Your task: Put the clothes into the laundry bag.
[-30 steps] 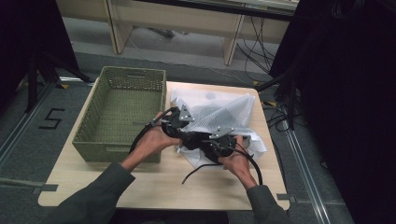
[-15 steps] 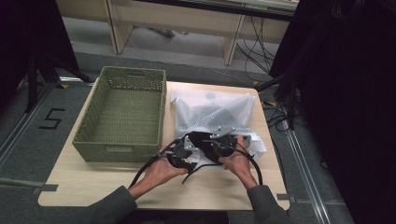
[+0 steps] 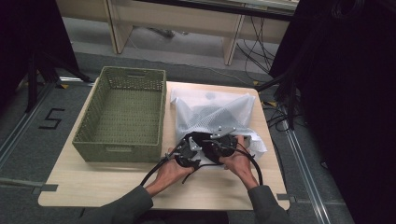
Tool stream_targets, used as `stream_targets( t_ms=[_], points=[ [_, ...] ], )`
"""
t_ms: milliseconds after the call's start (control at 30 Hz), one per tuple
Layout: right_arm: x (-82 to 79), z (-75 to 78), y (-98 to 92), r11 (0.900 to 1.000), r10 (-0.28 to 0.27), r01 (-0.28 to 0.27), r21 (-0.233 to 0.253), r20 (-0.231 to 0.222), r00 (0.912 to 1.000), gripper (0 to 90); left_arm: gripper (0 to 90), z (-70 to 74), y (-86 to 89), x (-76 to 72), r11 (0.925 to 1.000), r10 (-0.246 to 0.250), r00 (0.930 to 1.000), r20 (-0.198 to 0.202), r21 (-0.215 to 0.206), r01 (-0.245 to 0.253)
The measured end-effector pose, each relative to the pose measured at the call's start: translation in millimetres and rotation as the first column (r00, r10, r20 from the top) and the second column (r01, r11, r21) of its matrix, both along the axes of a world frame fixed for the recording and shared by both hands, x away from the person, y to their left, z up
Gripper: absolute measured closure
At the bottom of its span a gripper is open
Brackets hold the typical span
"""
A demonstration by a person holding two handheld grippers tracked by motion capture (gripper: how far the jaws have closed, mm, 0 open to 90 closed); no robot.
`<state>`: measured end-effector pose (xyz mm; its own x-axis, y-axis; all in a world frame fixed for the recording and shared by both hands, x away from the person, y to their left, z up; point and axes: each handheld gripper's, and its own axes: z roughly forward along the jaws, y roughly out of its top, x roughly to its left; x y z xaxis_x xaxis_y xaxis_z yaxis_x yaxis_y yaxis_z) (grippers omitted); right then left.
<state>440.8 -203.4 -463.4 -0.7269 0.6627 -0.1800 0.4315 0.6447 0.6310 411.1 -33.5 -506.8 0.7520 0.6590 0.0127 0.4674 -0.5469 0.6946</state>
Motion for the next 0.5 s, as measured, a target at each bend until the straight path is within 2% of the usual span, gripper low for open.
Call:
stream_targets(
  t_ms=[33,67,100,233,267,300,400,500],
  points=[
    [-1.0,0.2,0.6,1.0,-0.006,0.006,-0.003,-0.005,1.0,88.5,79.4,0.0,0.4,-1.4,0.9997,-0.019,0.9997,0.014,0.014,0.019],
    [-0.1,0.5,-0.3,1.0,0.015,-0.014,-0.024,0.017,0.9998,88.5,82.3,0.6,1.8,-1.9,0.9991,-0.034,0.9992,0.02,0.027,0.033],
    [-4.6,2.2,0.2,1.0,0.018,-0.018,-0.022,-0.003,0.9998,88.6,87.7,0.7,6.1,-1.5,0.9984,-0.047,0.9988,0.016,0.032,0.046],
    [-13.5,7.8,-1.1,0.999,0.03,-0.03,-0.016,-0.009,0.9995,88.6,89.1,1.7,14.2,-2.7,0.997,-0.063,0.9978,0.02,0.047,0.062],
    [-13.5,7.8,-1.1,0.999,0.03,-0.03,-0.016,-0.009,0.9995,88.6,89.1,2.9,17.9,-4.6,0.996,-0.074,0.9972,-0.004,0.049,0.074],
    [-19.6,11.9,-0.9,0.999,0.05,-0.05,-0.021,-0.003,0.9987,88.7,89.2,4.7,24.8,-11.2,0.9927,-0.112,0.9928,-0.042,0.038,0.114],
    [-26.5,14.7,-0.2,0.997,0.069,-0.069,-0.024,-0.009,0.9976,88.6,89.2,5.4,30.4,-19.1,0.9906,-0.129,0.9897,-0.061,0.035,0.132],
    [-37.1,10.6,4.2,0.995,0.092,-0.093,-0.027,-0.027,0.9954,88.6,89.2,3.8,35.5,-27.6,0.9884,-0.148,0.9872,-0.059,0.026,0.15]
  ],
)
